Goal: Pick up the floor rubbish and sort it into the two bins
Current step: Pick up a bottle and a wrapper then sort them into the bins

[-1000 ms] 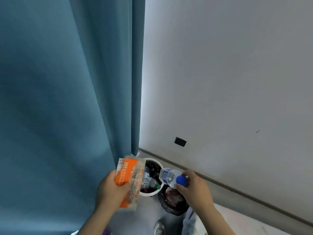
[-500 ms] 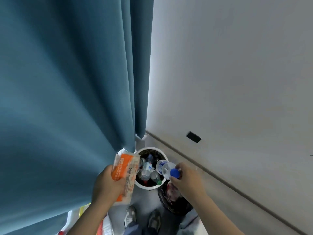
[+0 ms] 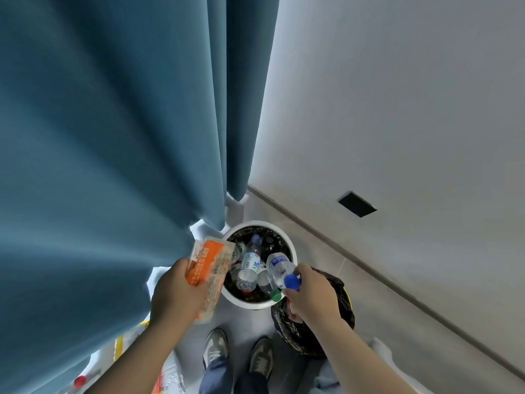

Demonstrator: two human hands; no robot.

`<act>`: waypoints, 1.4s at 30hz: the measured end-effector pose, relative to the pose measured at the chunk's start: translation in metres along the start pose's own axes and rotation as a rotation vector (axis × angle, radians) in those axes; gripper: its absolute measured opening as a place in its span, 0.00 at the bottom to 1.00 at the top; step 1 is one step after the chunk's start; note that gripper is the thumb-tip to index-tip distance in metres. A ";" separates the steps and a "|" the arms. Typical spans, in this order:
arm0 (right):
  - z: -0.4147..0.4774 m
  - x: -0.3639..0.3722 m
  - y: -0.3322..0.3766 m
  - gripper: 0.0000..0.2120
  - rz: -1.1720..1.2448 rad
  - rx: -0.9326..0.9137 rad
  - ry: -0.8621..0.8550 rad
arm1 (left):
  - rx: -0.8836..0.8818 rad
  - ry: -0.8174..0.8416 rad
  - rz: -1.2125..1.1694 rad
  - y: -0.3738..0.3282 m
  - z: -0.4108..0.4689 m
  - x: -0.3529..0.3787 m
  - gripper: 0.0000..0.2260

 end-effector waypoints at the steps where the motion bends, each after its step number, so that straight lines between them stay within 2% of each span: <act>1: 0.007 0.012 -0.003 0.12 -0.013 0.002 0.009 | 0.005 0.002 -0.004 0.004 0.007 0.009 0.06; 13: 0.065 0.122 -0.014 0.12 -0.108 -0.042 0.043 | 0.007 0.044 0.036 0.044 0.051 0.085 0.04; 23: 0.078 0.172 -0.024 0.14 -0.189 -0.084 0.126 | 0.033 0.077 0.038 0.044 0.061 0.109 0.05; 29: 0.066 0.179 -0.040 0.14 -0.162 -0.036 0.192 | 0.045 0.114 0.035 0.036 0.057 0.118 0.05; 33: 0.053 0.165 -0.052 0.12 -0.014 0.010 0.134 | 0.056 0.164 0.020 0.025 0.046 0.124 0.05; 38: 0.031 0.147 -0.073 0.14 0.456 0.219 0.137 | 0.060 0.279 0.027 0.007 0.028 0.143 0.06; 41: 0.020 0.128 -0.078 0.03 0.768 0.305 0.152 | 0.052 0.390 0.002 -0.002 0.011 0.158 0.07; 42: 0.018 0.121 -0.079 0.03 0.838 0.301 0.164 | 0.058 0.423 0.002 -0.006 0.005 0.163 0.08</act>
Point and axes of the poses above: each hand's wrist, its own z-axis towards the middle knuckle, its own x-axis out of the palm, y = z × x, the point moved 5 cm from there along z, towards the middle knuckle, and after that the axes turned 12 degrees about -y, right-handed, at the moved point
